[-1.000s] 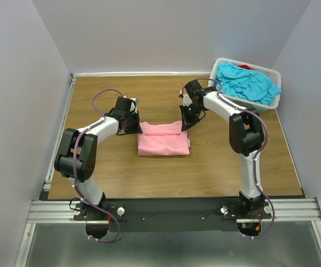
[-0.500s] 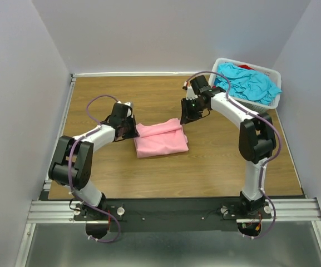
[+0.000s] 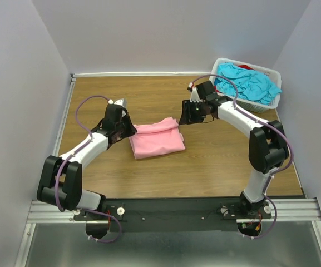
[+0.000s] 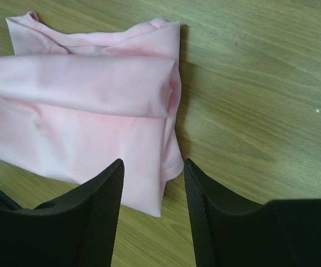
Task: Fold and stack the t-shirts
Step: Fold the tshirt
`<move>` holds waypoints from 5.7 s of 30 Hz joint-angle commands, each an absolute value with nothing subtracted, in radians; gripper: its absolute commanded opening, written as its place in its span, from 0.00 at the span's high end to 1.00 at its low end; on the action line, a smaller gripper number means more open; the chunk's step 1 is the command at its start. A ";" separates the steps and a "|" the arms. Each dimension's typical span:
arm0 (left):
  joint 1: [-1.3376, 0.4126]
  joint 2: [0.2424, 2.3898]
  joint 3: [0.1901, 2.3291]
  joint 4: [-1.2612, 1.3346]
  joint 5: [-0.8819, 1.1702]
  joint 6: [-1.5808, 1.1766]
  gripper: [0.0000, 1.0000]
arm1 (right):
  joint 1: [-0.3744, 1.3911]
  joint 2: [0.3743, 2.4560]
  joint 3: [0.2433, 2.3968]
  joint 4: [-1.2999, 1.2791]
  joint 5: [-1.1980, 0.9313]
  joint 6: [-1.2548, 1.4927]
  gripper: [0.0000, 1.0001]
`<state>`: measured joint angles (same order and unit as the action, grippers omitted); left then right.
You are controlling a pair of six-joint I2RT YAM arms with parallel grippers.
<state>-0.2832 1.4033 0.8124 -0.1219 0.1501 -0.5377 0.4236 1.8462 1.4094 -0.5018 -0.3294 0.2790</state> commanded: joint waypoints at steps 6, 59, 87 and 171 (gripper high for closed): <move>-0.270 1.368 0.756 -0.173 0.011 -0.653 0.50 | 0.422 1.786 1.336 -0.368 -0.498 0.272 0.46; -0.261 1.422 0.801 0.095 0.258 -0.698 0.56 | 0.440 2.077 1.444 0.085 -0.712 0.572 0.53; -0.081 1.787 0.802 0.394 0.359 -0.813 0.82 | 0.354 2.297 1.279 0.600 -0.713 0.859 0.53; -0.169 0.749 0.657 -0.150 -0.206 -0.377 0.35 | 0.811 2.298 1.186 0.683 -0.821 1.178 0.37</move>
<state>-0.1757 0.7391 0.6540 -0.1791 -0.2016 -0.3889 0.8173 2.2578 1.1660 0.7010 -0.8165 1.1671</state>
